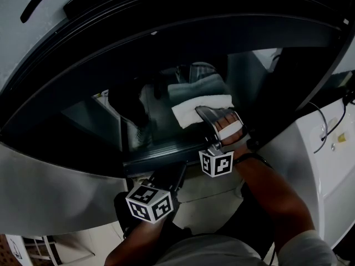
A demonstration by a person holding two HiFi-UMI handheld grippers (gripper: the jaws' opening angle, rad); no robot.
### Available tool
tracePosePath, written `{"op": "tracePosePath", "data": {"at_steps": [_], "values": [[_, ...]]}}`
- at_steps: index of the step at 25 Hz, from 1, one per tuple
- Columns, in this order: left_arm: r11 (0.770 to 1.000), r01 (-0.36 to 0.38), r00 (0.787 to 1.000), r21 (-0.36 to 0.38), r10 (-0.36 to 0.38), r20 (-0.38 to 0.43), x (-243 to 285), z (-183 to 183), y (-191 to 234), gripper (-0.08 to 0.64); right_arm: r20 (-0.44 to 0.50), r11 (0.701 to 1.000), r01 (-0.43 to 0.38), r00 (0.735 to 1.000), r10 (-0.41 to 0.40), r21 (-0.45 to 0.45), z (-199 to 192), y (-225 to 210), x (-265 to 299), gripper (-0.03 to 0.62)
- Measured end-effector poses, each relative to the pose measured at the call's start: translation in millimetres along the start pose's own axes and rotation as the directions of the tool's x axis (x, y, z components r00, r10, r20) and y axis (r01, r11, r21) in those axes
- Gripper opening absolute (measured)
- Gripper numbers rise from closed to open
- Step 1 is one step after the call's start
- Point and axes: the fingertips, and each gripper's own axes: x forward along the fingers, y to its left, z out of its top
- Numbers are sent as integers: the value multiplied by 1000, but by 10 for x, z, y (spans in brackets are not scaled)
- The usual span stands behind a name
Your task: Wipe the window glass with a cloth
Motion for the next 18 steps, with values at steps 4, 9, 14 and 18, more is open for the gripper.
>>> {"op": "tracePosePath", "data": {"at_steps": [4, 9, 14, 18], "values": [[1000, -3, 1000, -5, 3, 2, 10, 8, 16, 17, 1, 1000, -24, 1000, 24, -6, -17, 116, -15, 86], [1000, -13, 1000, -10, 13, 4, 11, 24, 72, 17, 0, 999, -49, 999, 49, -14, -30, 269, -27, 86], [1000, -8, 1000, -16, 8, -1, 25, 1, 82, 17, -5, 997, -75, 997, 75, -11, -38, 430, -47, 86], [1000, -14, 1000, -15, 14, -9, 22, -28, 106, 17, 7, 996, -87, 996, 87, -31, -39, 525, -64, 86]]}}
